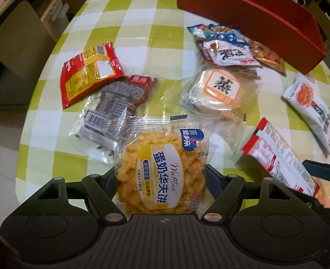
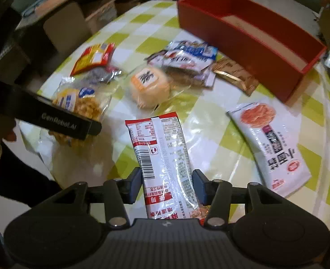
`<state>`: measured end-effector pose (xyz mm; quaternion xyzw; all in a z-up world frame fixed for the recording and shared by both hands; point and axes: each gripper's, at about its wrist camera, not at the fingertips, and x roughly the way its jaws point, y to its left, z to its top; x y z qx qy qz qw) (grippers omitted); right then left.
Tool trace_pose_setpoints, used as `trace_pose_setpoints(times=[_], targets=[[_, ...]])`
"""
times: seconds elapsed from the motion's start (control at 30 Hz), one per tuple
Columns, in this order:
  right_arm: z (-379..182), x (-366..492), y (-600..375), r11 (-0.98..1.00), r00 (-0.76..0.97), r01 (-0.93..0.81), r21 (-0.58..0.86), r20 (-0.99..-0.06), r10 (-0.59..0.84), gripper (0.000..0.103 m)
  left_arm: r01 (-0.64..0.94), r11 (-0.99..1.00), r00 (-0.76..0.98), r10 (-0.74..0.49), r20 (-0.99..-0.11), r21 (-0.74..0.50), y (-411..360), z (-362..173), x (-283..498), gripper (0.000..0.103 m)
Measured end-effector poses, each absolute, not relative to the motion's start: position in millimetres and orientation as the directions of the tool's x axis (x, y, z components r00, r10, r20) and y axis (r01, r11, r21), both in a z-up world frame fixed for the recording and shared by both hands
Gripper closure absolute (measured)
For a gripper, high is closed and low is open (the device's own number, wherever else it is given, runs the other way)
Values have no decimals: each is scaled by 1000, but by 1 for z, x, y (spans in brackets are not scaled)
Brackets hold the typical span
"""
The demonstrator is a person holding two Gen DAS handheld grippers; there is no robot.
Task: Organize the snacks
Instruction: 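Lift and carry both held packets over the red box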
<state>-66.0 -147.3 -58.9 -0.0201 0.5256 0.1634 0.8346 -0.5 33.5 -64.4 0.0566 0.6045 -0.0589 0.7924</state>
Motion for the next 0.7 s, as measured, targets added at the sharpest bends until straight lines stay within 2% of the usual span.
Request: trace_pose_setpoints(times=[0.33, 0.7], targets=[[-37, -64, -155, 956, 465, -254, 144, -849, 251, 44, 196, 981, 334, -65, -940, 2, 20, -41, -3, 23], [-11, -46, -176, 970, 559, -196, 141, -797, 229, 44, 219, 975, 422, -56, -905, 42, -1, -23, 10, 23]])
